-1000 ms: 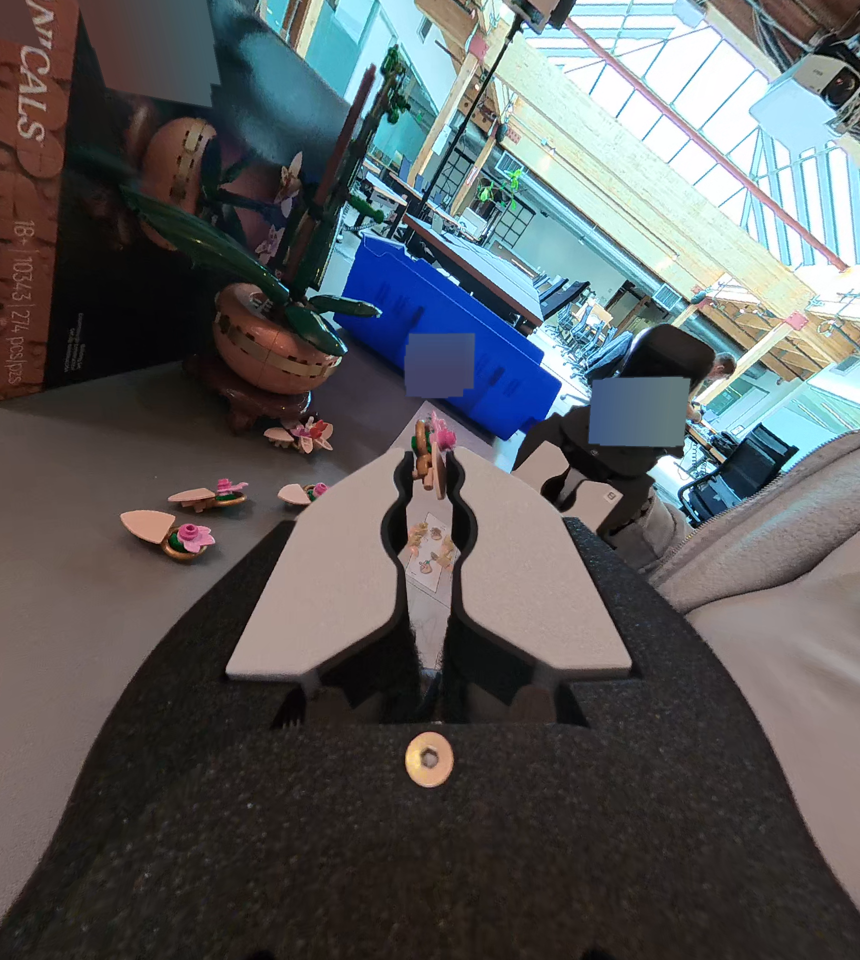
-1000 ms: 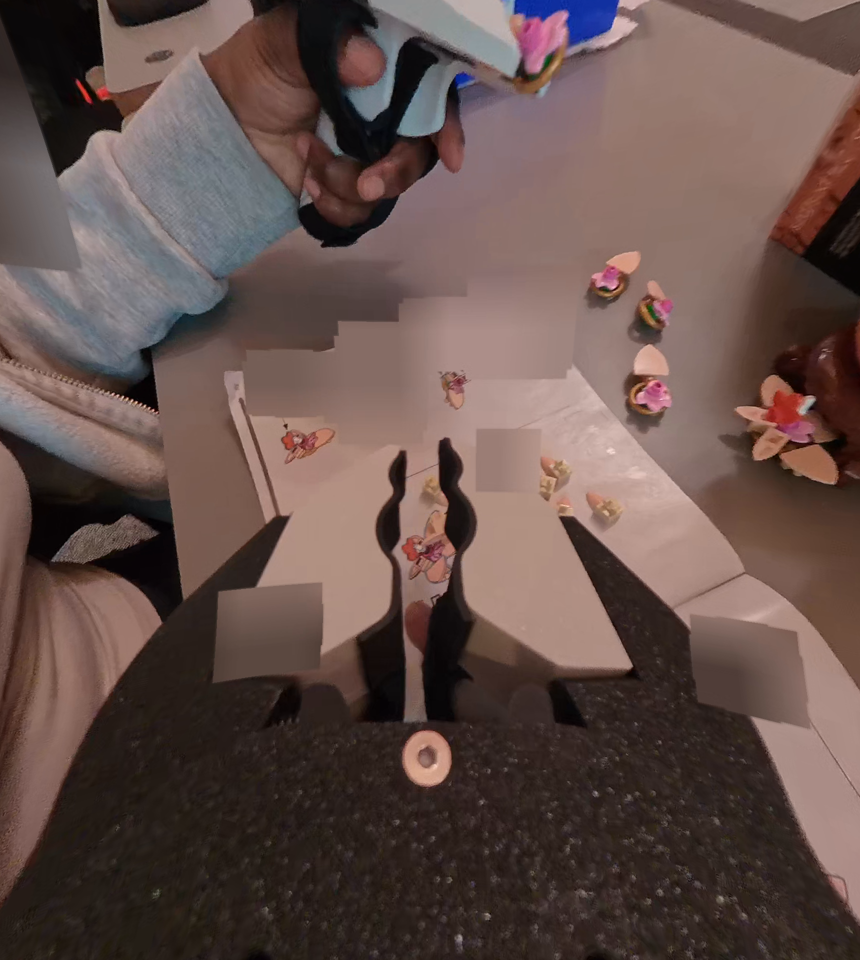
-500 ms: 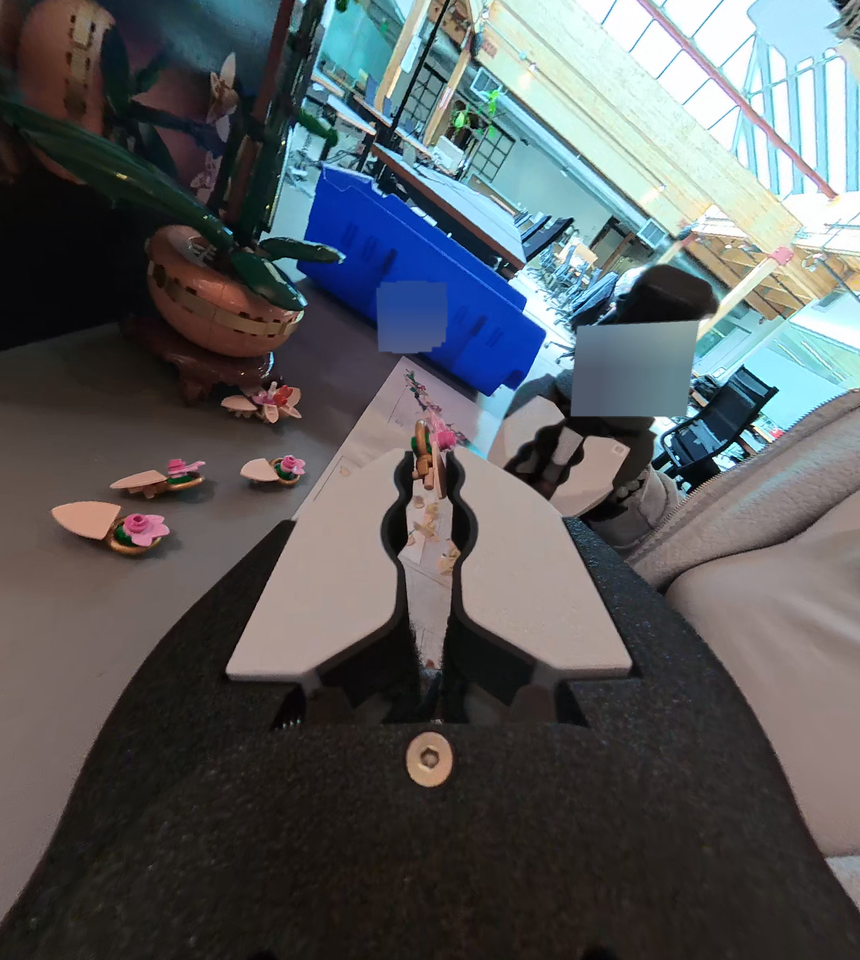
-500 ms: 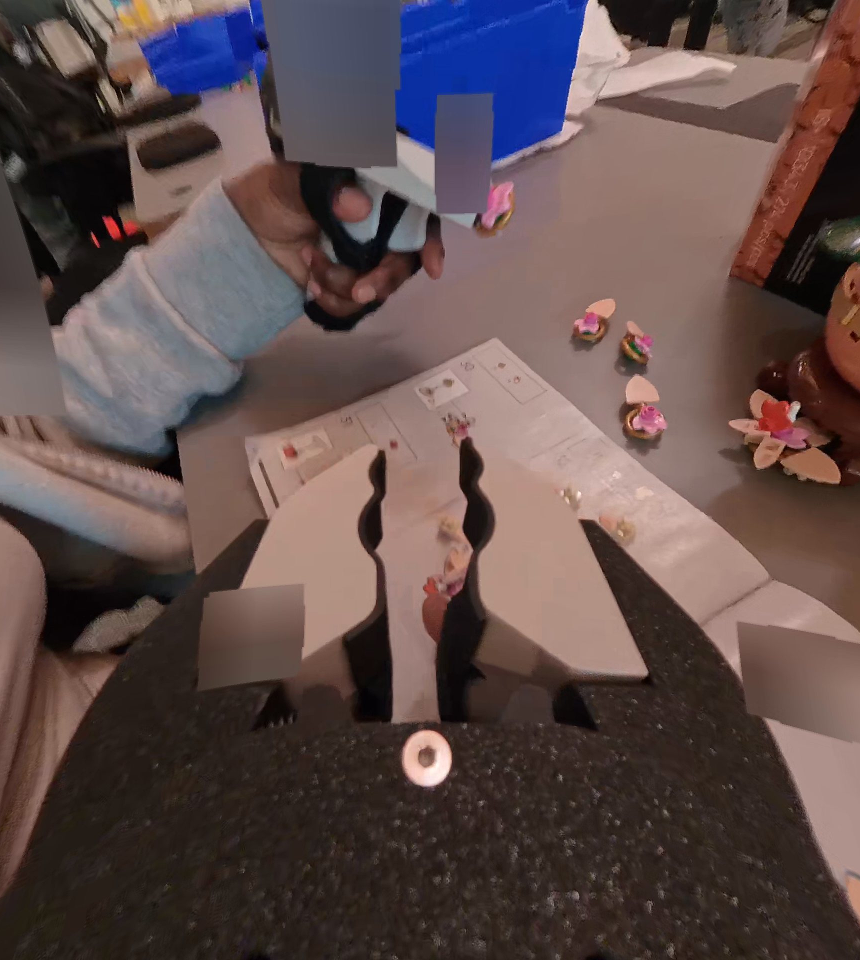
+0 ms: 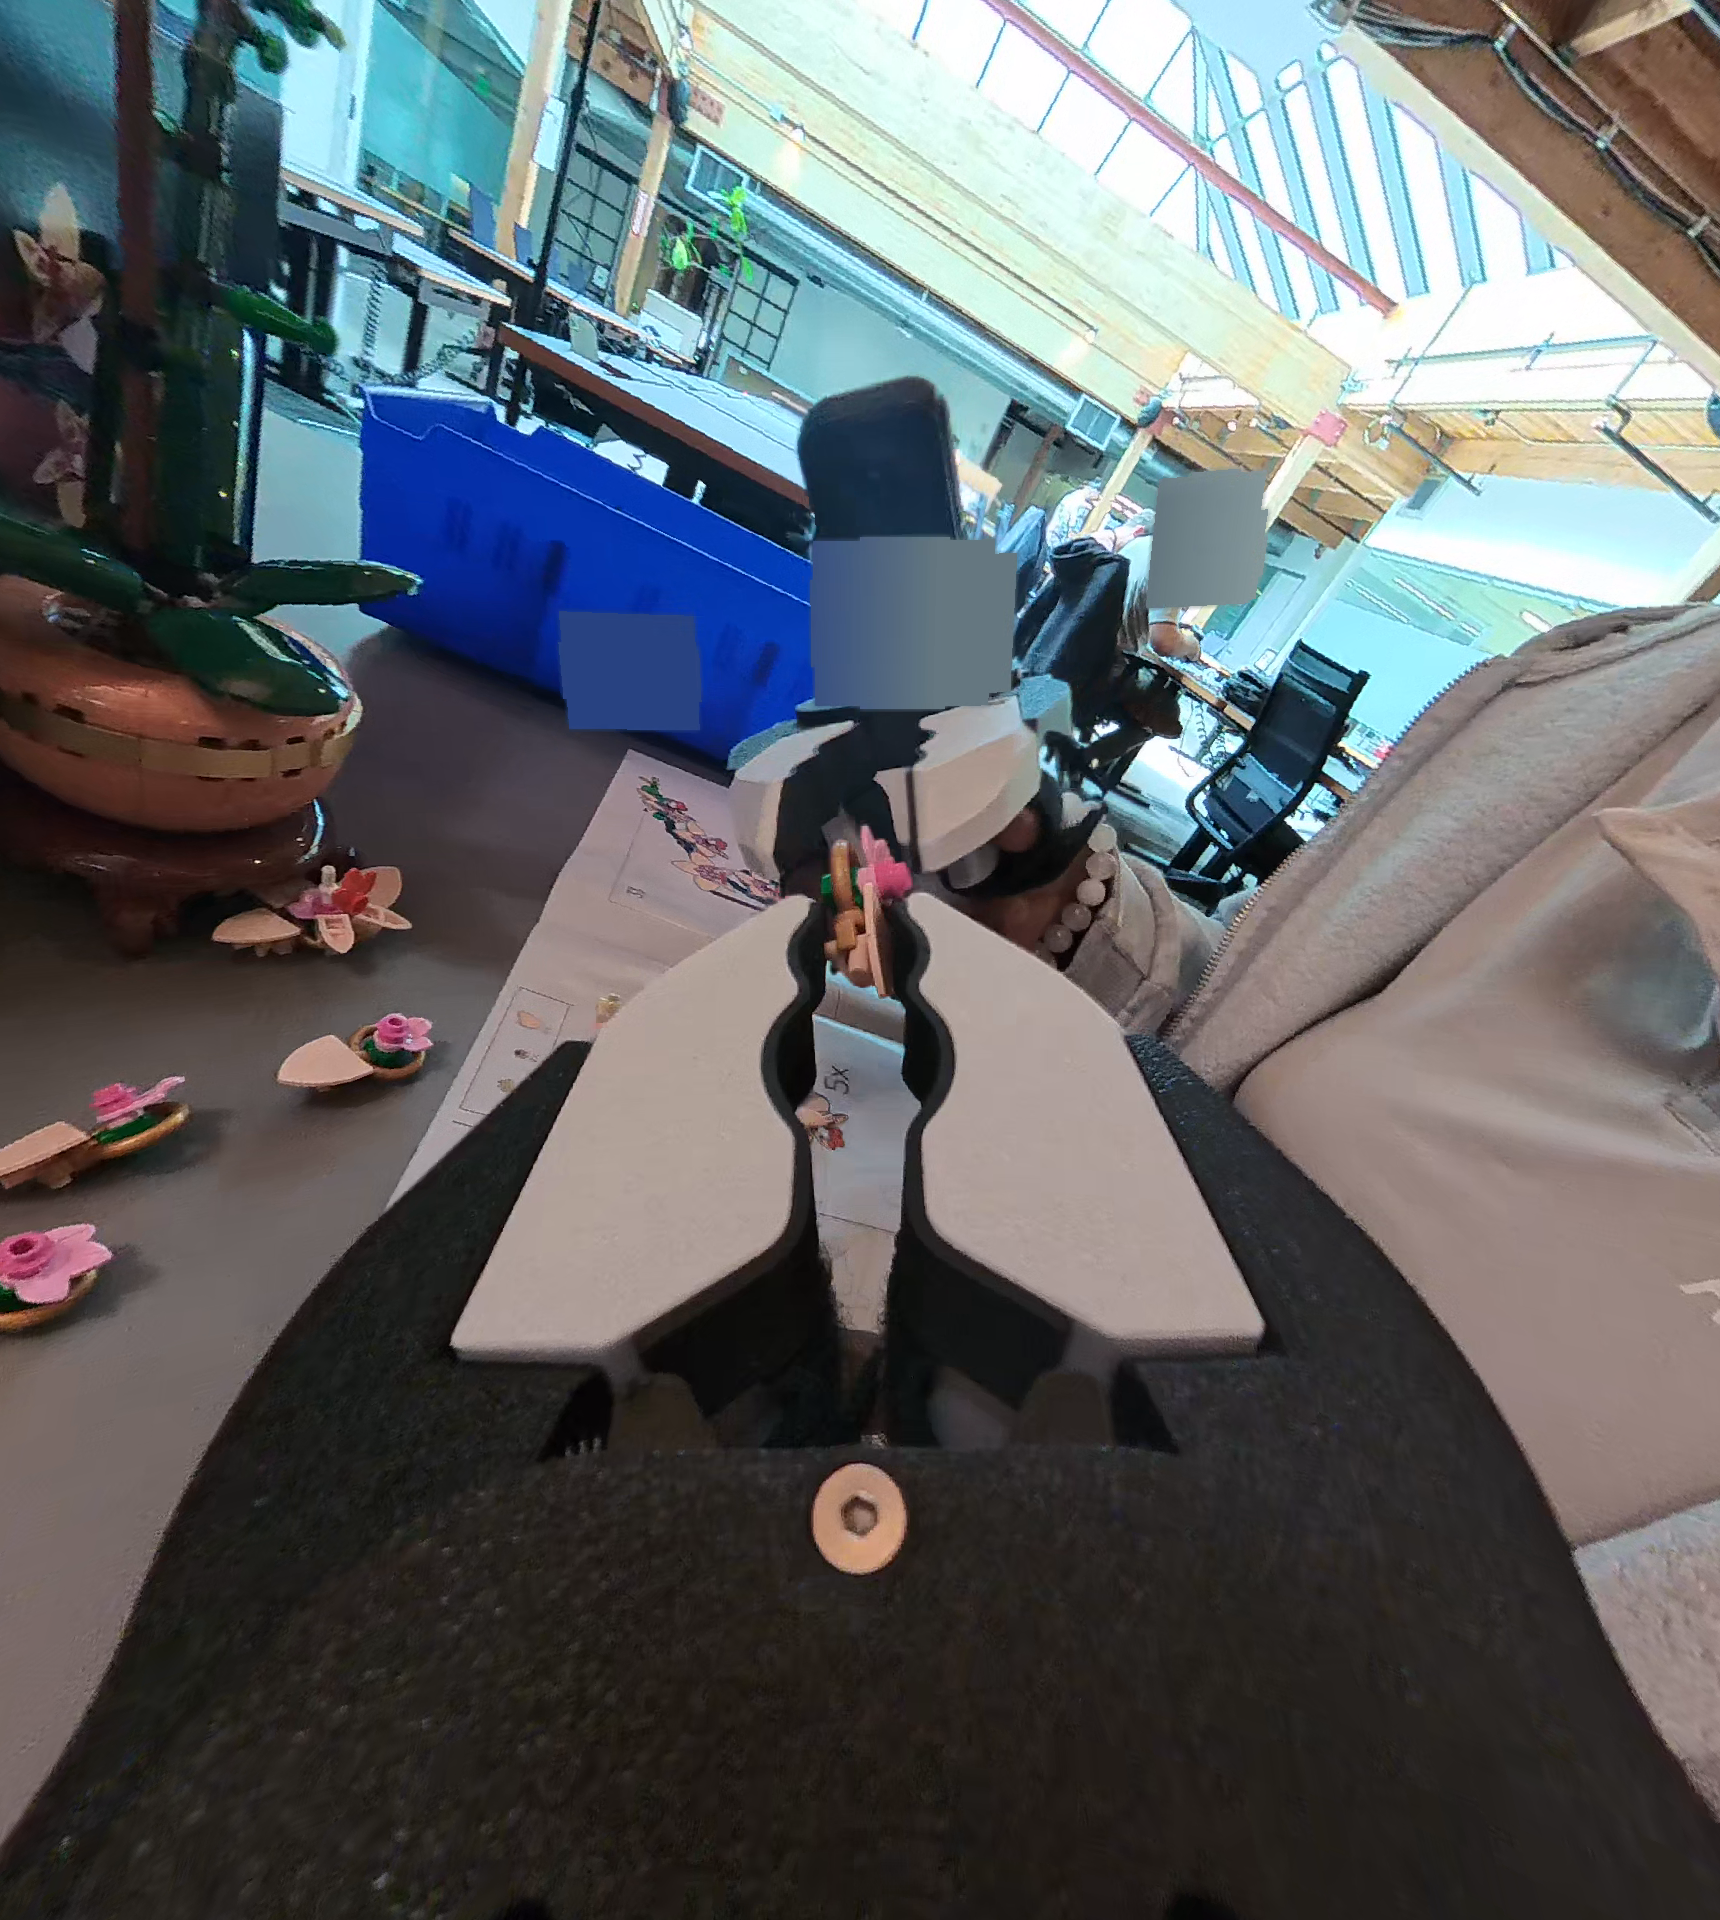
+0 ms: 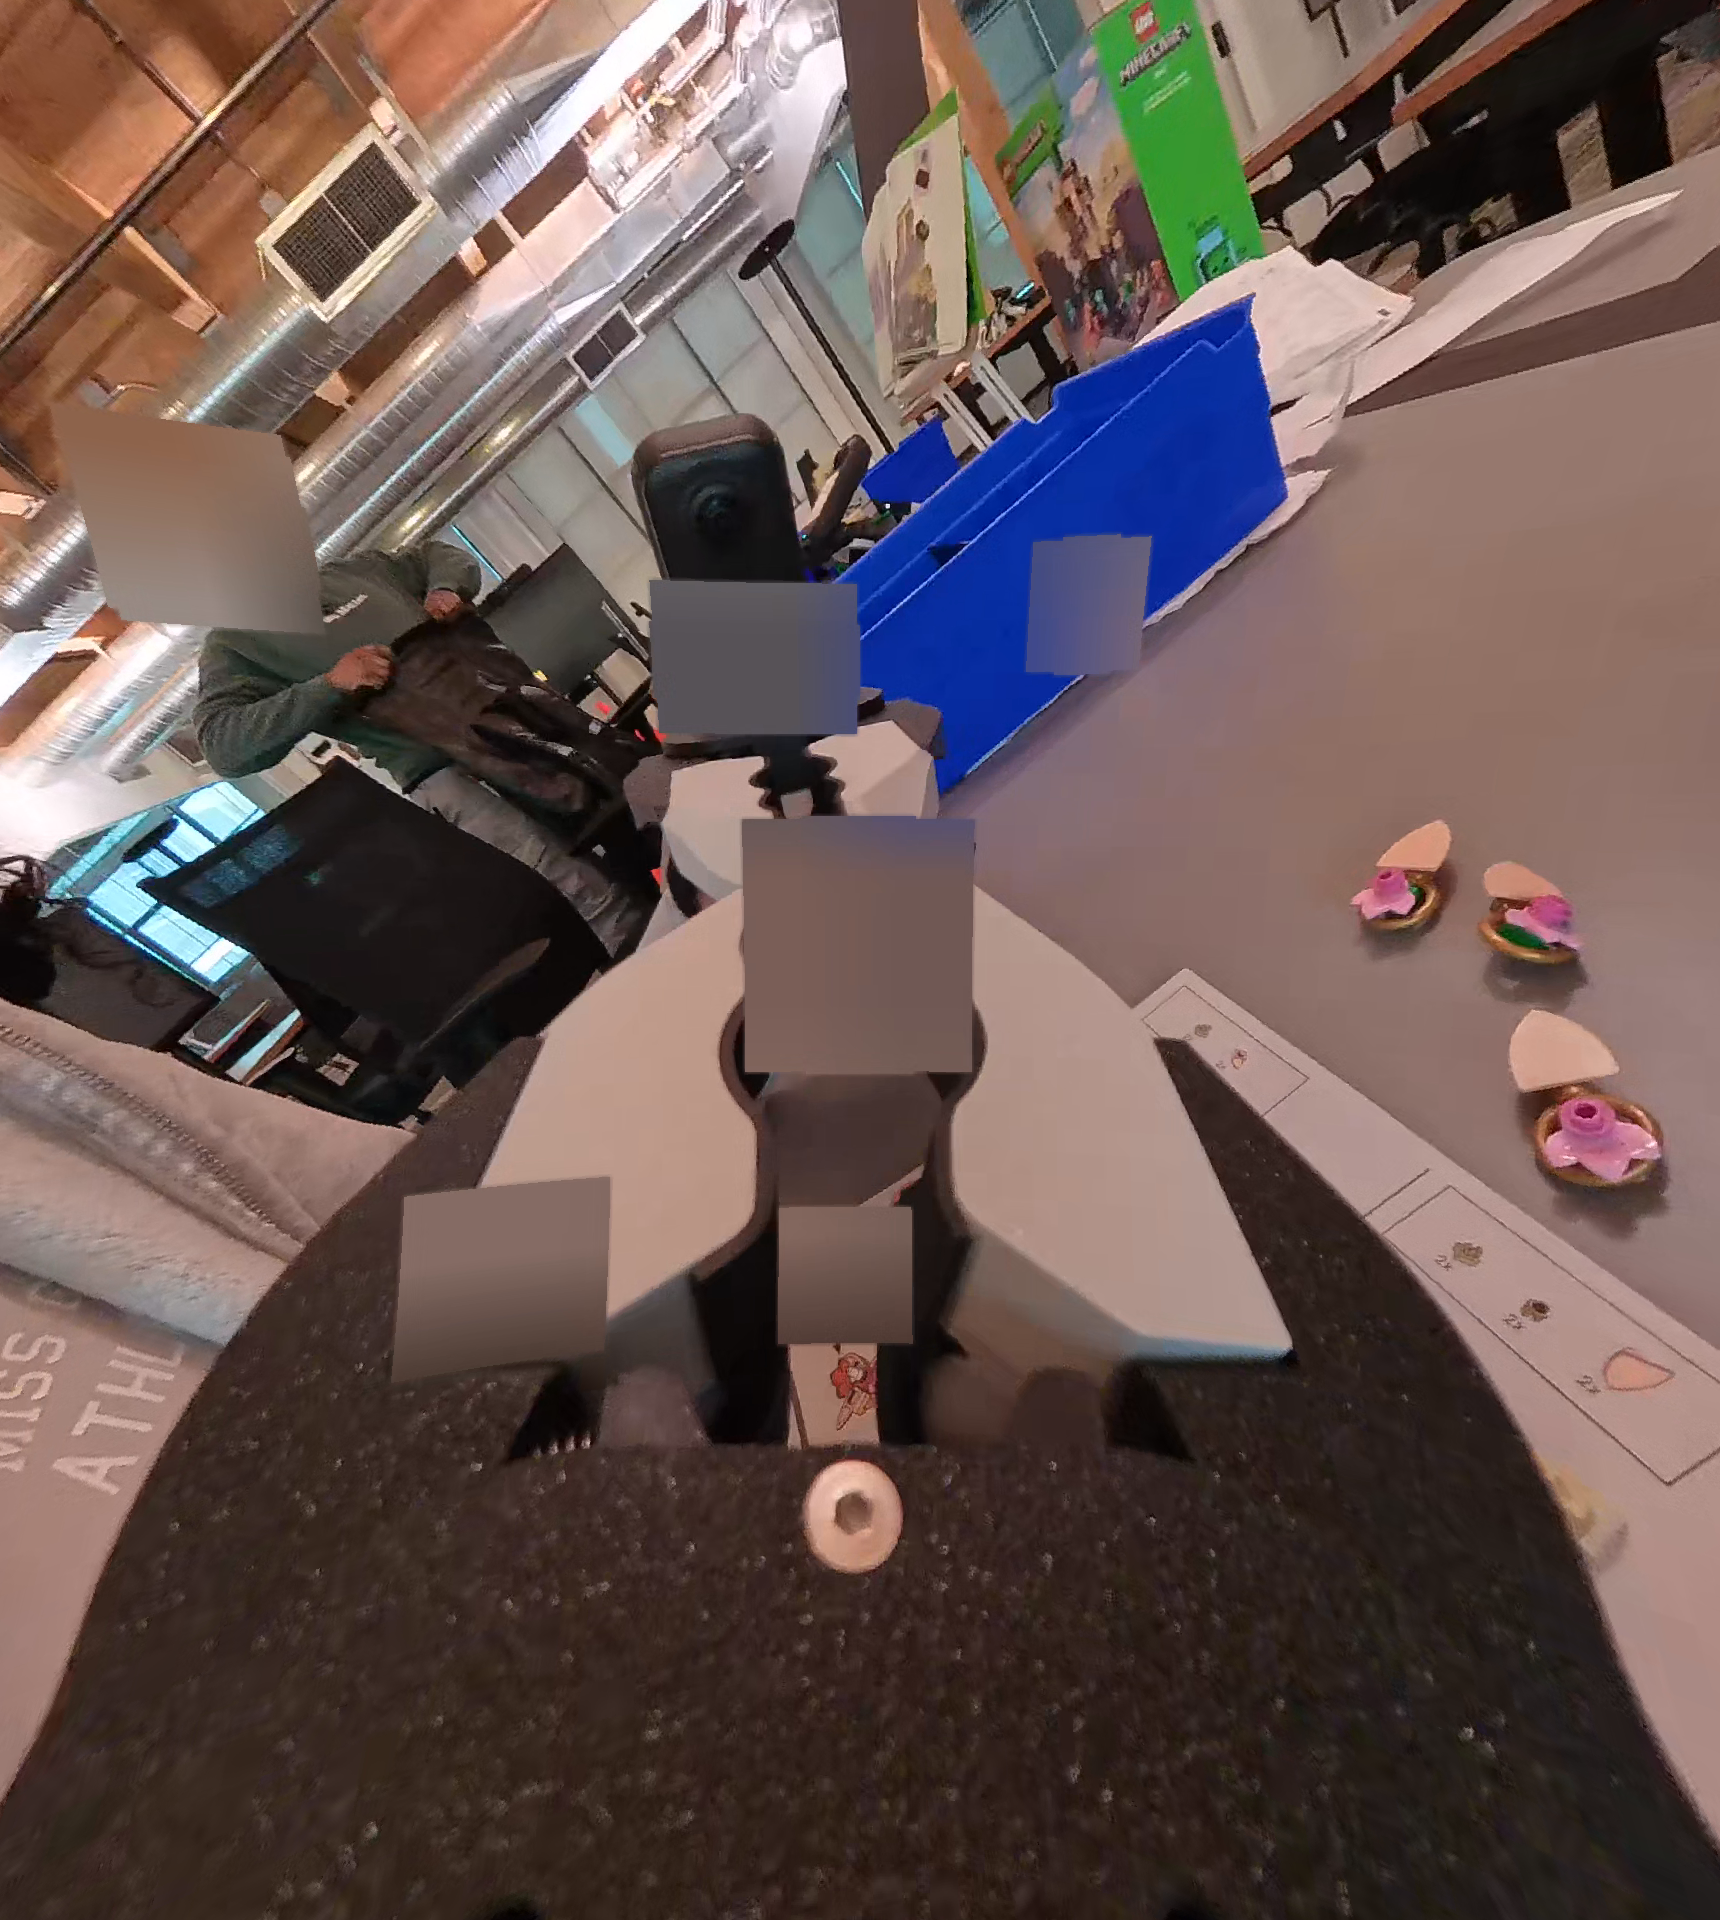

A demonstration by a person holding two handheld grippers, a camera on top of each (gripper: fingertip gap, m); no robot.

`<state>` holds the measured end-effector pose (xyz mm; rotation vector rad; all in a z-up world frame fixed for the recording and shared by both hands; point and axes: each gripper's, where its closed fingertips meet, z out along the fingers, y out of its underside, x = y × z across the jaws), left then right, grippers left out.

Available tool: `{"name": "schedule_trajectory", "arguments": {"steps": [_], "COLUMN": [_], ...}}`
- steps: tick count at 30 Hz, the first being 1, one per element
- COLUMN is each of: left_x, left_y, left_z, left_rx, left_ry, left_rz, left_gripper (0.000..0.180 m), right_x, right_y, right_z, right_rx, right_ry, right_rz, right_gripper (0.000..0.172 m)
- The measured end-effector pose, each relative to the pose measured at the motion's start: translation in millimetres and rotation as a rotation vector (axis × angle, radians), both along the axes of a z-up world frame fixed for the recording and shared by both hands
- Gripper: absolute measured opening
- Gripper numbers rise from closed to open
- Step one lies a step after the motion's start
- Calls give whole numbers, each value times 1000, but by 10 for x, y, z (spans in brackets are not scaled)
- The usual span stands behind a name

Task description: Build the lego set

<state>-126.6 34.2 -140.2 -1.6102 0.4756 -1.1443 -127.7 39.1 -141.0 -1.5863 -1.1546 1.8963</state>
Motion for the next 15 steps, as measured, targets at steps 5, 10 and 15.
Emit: {"name": "schedule_trajectory", "arguments": {"steps": [5, 10, 15], "left_x": [53, 70, 97], "left_y": [-15, -17, -43], "left_z": [-31, -64, -83], "left_rx": [-7, -18, -26], "left_ry": [18, 34, 44], "left_rz": [-24, -31, -56], "left_gripper": [11, 11, 11], "right_x": [5, 22, 53], "right_y": [-17, -63, -99], "right_z": [-12, -56, -71], "right_rx": [-2, 18, 22], "right_ry": [1, -17, -23], "right_rz": [23, 53, 80], "right_gripper": [19, 11, 7]}}
